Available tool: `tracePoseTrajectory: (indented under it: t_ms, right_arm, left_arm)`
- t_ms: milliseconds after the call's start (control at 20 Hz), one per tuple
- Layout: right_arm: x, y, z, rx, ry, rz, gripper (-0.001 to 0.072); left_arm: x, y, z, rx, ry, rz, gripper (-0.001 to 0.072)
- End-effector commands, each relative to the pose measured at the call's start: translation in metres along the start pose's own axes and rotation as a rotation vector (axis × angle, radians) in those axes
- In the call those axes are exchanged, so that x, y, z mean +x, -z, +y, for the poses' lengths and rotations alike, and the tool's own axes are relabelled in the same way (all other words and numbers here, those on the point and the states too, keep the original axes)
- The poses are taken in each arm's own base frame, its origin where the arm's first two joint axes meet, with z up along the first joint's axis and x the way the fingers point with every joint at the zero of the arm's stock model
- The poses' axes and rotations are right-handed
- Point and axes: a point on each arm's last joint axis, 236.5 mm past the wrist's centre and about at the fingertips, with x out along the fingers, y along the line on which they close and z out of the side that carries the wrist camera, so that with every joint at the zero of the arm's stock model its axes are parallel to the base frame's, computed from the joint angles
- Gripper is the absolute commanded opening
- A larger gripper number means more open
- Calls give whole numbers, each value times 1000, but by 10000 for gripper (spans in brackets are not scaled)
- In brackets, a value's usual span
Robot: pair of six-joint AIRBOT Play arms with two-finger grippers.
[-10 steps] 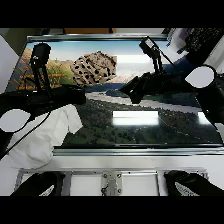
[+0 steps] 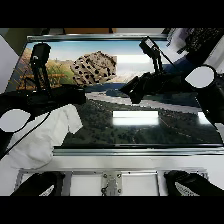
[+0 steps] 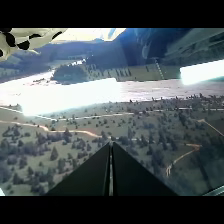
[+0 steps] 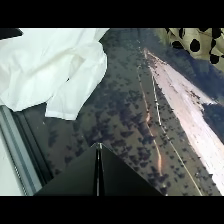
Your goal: Fold the clothes and pants, and hang the long-sleeved shirts on hangers.
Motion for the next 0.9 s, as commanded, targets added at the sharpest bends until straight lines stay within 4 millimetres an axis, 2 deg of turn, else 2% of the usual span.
tracePoseTrajectory:
  t_ms: [0, 100, 200, 350, 400, 450, 500, 550, 650, 750, 850]
  right_arm:
    - [0, 0, 0, 0, -1, 1, 15]
    - [0, 0, 0, 0, -1, 1, 15]
    - [0, 0, 0, 0, -1, 1, 16]
    - [0, 0, 0, 0, -1, 1, 15]
    - [0, 0, 0, 0, -1, 1, 15]
    - [0, 0, 0, 1, -1, 1, 15]
    - [0, 0, 0, 0, -1, 1, 15]
    - [0, 0, 0, 0, -1, 1, 15]
    - [0, 0, 0, 0, -1, 1, 16]
    - [0, 0, 0, 0, -1, 1, 15]
    - [0, 0, 0, 0, -1, 1, 15]
  left_arm:
    - [0, 1, 0, 0, 1, 3, 10]
    - [-1, -2, 4, 11, -15, -6, 10]
    - [-8, -14, 25, 65, -85, -30, 10]
    - [-33, -34, 75, 163, -253, -36, 11]
    - [-43, -41, 95, 184, -313, -38, 40]
    - [-54, -44, 122, 190, -391, -29, 458]
    - [-65, -45, 153, 152, -475, -28, 712]
    - [-75, -39, 188, 104, -562, -7, 714]
    - [-92, -4, 265, -60, -720, 88, 714]
    - [-97, 49, 330, -245, -809, 195, 714]
    - [-89, 112, 374, -448, -819, 297, 714]
